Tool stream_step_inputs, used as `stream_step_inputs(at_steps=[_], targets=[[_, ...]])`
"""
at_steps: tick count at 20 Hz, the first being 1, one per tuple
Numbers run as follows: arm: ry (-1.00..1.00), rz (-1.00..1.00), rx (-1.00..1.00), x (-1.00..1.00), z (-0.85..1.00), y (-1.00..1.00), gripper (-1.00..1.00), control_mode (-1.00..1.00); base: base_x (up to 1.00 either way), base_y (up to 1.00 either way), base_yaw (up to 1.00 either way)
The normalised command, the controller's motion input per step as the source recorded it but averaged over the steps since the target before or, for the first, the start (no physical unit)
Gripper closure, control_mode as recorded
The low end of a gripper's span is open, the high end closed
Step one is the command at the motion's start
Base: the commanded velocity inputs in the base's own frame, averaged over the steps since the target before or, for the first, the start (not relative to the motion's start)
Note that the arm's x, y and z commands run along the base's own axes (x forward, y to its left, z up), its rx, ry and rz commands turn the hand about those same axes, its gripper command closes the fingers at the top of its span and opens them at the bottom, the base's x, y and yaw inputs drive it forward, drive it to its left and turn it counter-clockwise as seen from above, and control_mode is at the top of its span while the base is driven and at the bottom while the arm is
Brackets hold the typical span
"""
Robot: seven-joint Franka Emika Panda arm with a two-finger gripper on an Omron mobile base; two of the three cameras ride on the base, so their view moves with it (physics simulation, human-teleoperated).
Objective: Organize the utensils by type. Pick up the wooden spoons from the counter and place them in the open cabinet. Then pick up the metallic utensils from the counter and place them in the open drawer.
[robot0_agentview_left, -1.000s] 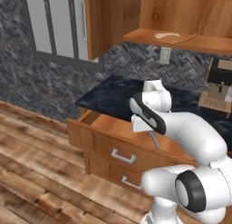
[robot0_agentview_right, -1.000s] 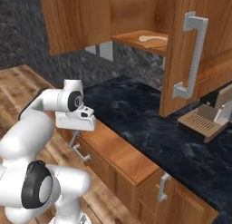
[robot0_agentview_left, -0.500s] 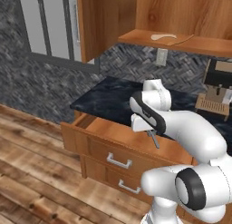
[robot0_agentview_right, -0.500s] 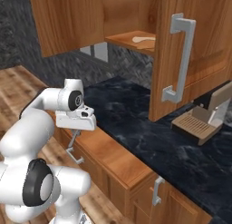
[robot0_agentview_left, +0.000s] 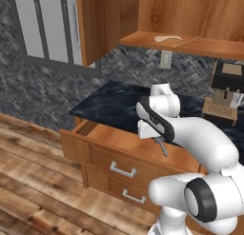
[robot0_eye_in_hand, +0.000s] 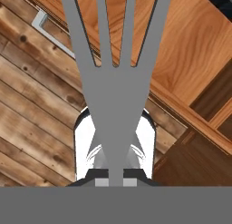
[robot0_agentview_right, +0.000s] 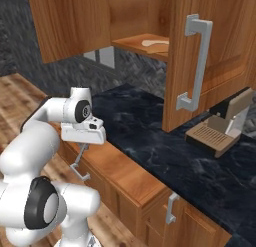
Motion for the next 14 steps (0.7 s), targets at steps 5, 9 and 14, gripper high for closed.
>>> stream_step_inputs(at_steps=[5,9,14], targets=[[0.00,0.00,0.00,0.00,0.00,0.00,1.00,1.00,0.00,0.00,-0.01],[0.00,0.00,0.00,0.00,0.00,0.00,1.00,1.00,0.00,-0.02,0.00],[0.00,0.00,0.00,0.14,-0.22,-0.15,1.00,-1.00,0.00,-0.02,0.00]])
